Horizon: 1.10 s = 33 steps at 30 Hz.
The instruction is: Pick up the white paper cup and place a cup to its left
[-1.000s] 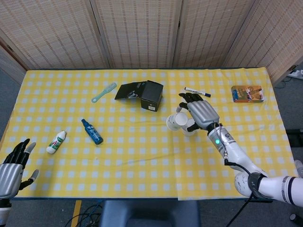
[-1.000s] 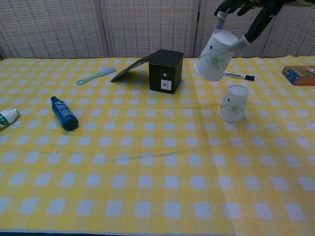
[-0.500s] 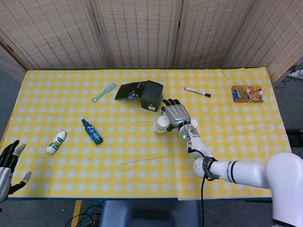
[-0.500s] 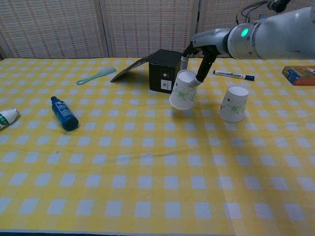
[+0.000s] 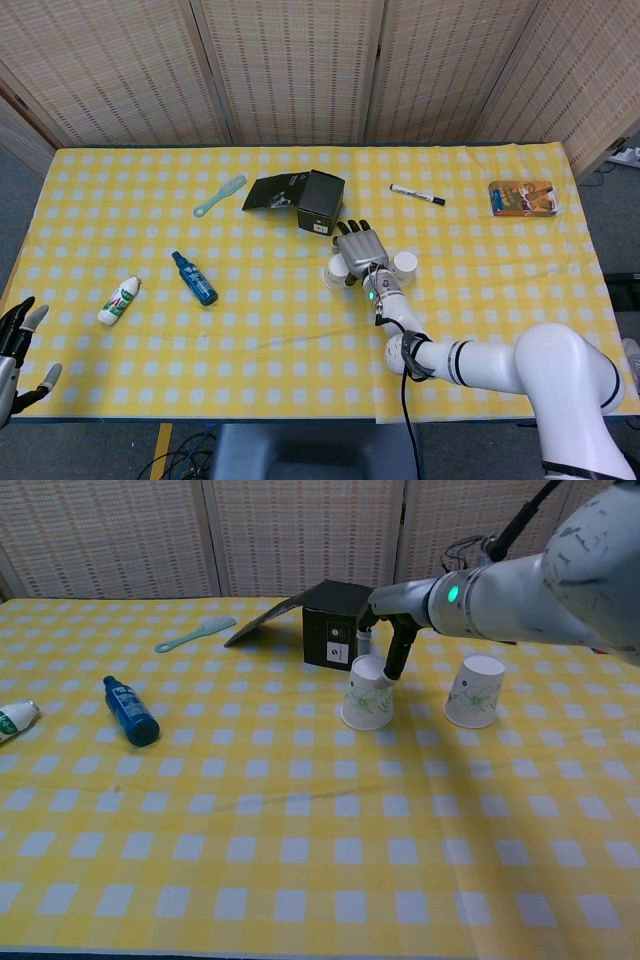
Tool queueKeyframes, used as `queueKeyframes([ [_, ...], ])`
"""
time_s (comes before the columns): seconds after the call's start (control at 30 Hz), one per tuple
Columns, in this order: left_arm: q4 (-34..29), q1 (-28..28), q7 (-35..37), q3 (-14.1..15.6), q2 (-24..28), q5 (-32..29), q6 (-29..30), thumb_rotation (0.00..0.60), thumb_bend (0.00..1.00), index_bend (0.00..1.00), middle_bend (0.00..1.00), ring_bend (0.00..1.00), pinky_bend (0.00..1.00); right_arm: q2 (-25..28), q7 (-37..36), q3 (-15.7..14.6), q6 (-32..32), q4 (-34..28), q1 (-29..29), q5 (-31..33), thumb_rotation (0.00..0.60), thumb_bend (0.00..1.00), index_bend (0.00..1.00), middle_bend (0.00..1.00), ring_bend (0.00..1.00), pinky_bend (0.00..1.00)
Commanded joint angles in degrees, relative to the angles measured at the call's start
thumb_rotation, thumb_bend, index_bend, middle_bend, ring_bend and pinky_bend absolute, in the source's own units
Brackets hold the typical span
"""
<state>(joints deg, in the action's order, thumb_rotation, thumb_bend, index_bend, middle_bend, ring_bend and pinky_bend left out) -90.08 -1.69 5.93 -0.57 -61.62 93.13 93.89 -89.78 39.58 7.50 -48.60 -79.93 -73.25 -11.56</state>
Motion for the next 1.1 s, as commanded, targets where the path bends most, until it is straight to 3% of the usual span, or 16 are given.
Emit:
queueKeyframes([
  [0.03, 0.0, 0.0, -0.1, 0.0, -0.1, 0.0, 0.0, 0.6, 0.34, 0.0, 0.0, 0.0, 0.24, -0.1, 1.1, -0.3, 0.1, 0.0, -0.1, 1.4, 0.6, 0.26, 0.39, 0.04, 0.0, 0.0],
  [0.13, 0.0, 0.0, -0.2, -0.1, -0.1, 0.0, 0.0, 0.6, 0.34, 0.0, 0.0, 0.0, 0.24, 0.7, 1.9, -0.1, 0.8, -0.7, -0.4, 3.0, 0.6, 0.26, 0.26, 0.0, 0.0, 0.0],
  [0.2, 0.1, 0.0, -0.3, 0.0, -0.1, 0.2, 0.1, 0.6, 0.34, 0.0, 0.0, 0.0, 0.24, 1.9, 1.7, 0.3, 1.3, -1.9, -0.3, 3.2, 0.6, 0.25, 0.09, 0.0, 0.0, 0.0],
  [0.27, 0.2, 0.0, -0.2, 0.0, -0.2, 0.3, 0.1, 0.6, 0.34, 0.0, 0.0, 0.0, 0.24, 3.6, 0.8, 1.2, 0.9, -3.9, 0.1, 2.2, 0.6, 0.25, 0.01, 0.0, 0.0, 0.0],
  [0.37, 0.4, 0.0, -0.2, -0.1, -0.2, 0.1, -0.1, 0.6, 0.34, 0.0, 0.0, 0.0, 0.24, 6.8, -0.9, 2.5, -0.4, -7.8, 1.1, 0.1, 0.6, 0.24, 0.0, 0.0, 0.0, 0.0],
  [0.53, 0.2, 0.0, -1.4, -0.3, -0.5, -0.2, -0.2, 0.6, 0.34, 0.0, 0.0, 0.0, 0.24, 16.1, -3.9, 3.7, -4.9, -20.1, 4.6, -6.0, 0.6, 0.24, 0.0, 0.0, 0.0, 0.0],
  [0.67, -0.1, 0.0, -2.7, -0.5, -0.9, -0.6, -0.4, 0.6, 0.34, 0.0, 0.0, 0.0, 0.24, 24.6, -8.1, 1.9, -12.5, -32.2, 12.1, -19.6, 0.6, 0.22, 0.0, 0.0, 0.0, 0.0],
  [0.77, -0.4, -0.3, -3.7, -0.7, -1.1, -0.8, -0.9, 0.6, 0.34, 0.0, 0.0, 0.0, 0.24, 29.6, -15.4, -2.7, -19.5, -37.9, 22.0, -37.1, 0.6, 0.22, 0.0, 0.0, 0.0, 0.0],
  [0.83, -0.7, -0.5, -4.3, -0.7, -1.2, -0.8, -1.3, 0.6, 0.34, 0.0, 0.0, 0.0, 0.24, 31.9, -21.8, -6.1, -21.9, -38.5, 27.8, -46.5, 0.6, 0.22, 0.0, 0.0, 0.0, 0.0],
  [0.97, -1.6, -1.6, -6.1, -0.6, -1.6, -0.3, -2.9, 0.6, 0.34, 0.0, 0.0, 0.0, 0.24, 33.1, -35.0, -13.2, -31.5, -31.1, 40.5, -64.5, 0.6, 0.21, 0.0, 0.0, 0.0, 0.0],
  [1.1, -1.4, -2.3, -7.1, -0.8, -2.3, 1.0, -2.8, 0.6, 0.34, 0.0, 0.0, 0.0, 0.24, 29.3, -40.5, -15.9, -41.0, -20.2, 49.2, -72.5, 0.6, 0.21, 0.0, 0.0, 0.0, 0.0],
])
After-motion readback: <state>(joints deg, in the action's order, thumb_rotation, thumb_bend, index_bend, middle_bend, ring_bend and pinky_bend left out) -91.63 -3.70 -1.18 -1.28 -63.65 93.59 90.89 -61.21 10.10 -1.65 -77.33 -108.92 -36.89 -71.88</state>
